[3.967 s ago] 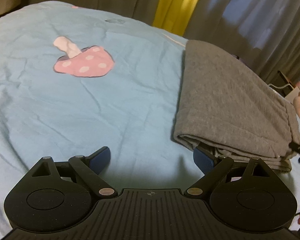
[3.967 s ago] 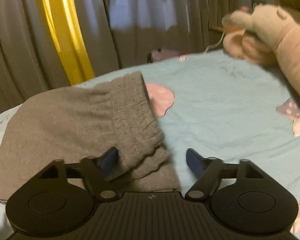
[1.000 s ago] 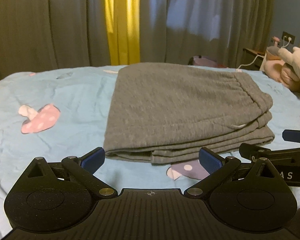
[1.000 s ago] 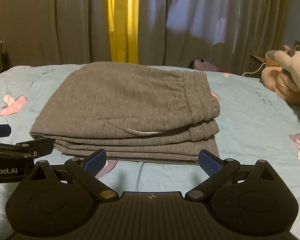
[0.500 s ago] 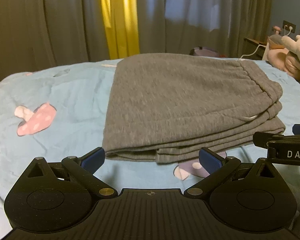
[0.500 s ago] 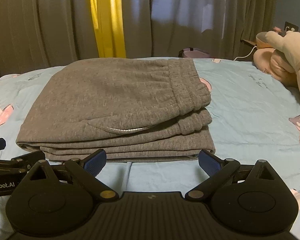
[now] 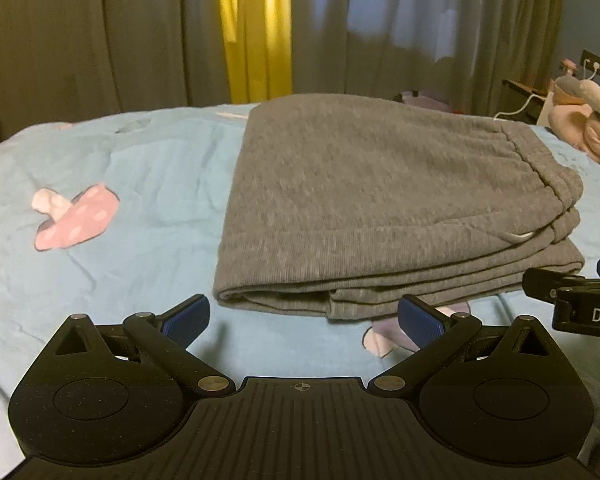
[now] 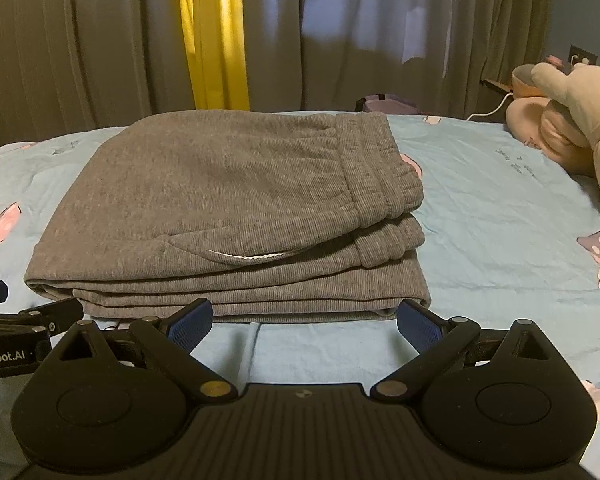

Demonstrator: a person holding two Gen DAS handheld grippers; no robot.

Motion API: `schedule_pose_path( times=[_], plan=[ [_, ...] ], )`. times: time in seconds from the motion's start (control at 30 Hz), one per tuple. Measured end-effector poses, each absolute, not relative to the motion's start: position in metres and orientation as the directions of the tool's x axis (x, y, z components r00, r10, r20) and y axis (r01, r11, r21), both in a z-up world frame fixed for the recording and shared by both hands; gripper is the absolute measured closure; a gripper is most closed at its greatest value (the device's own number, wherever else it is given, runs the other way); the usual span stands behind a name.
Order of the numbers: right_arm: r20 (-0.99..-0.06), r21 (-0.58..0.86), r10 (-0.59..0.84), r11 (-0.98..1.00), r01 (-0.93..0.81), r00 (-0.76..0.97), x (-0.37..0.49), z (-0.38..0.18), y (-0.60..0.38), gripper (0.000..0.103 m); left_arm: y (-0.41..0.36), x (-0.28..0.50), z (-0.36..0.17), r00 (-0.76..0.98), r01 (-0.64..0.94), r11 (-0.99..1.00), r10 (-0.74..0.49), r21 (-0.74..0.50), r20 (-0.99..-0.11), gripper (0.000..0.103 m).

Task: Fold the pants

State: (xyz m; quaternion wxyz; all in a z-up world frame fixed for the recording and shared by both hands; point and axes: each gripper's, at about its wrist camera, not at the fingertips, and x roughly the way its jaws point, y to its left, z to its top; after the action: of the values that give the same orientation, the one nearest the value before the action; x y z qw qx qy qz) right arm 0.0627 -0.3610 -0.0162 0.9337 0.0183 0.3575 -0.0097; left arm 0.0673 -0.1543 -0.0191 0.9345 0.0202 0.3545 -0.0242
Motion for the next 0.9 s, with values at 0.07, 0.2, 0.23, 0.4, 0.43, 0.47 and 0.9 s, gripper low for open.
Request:
schedule_pose_path(
  times=[0.07,0.2,0.23,0.4,0.43,0.47,0.9],
  plan=[
    [-0.668,0.020,-0.007,0.999,0.028,0.744,0.0624,-0.0165,-0.3599,0.004,-0.1547,0.0675,-0.0194,0.746,0.062,0.998,-0.030,0.024,-0.665,0.000],
    [-0.664,0.020,-0.006,0.999,0.025,0.748,0.0613,-0.0158,-0.3595,0.004,-0.1552,0.0669,-0.0186,0.746,0.063,0.998,-0.032,0.023,-0.665,0.000],
    [-0.665,0.021,-0.006,0.999,0.027,0.747,0.0617,-0.0157,-0.3600,0.004,-0.1553,0.0661,-0.0179,0.748,0.063,0.998,-0.033,0.021,-0.663,0.000],
    [-0.668,0.031,-0.005,0.999,0.035,0.744,0.0619,-0.0160,-0.3611,0.004,-0.1546,0.0665,-0.0189,0.747,0.056,0.998,-0.025,0.025,-0.665,0.000],
    [-0.668,0.031,-0.007,0.999,0.037,0.744,0.0619,-0.0160,-0.3613,0.004,-0.1545,0.0669,-0.0193,0.744,0.054,0.998,-0.024,0.025,-0.668,0.000],
    [-0.668,0.032,-0.007,0.999,0.038,0.745,0.0616,-0.0158,-0.3610,0.004,-0.1544,0.0670,-0.0195,0.743,0.054,0.998,-0.024,0.024,-0.669,0.000],
    [-0.668,0.040,-0.006,0.998,0.044,0.744,0.0610,-0.0156,-0.3622,0.004,-0.1537,0.0676,-0.0212,0.743,0.048,0.999,-0.020,0.024,-0.669,0.000]
  ],
)
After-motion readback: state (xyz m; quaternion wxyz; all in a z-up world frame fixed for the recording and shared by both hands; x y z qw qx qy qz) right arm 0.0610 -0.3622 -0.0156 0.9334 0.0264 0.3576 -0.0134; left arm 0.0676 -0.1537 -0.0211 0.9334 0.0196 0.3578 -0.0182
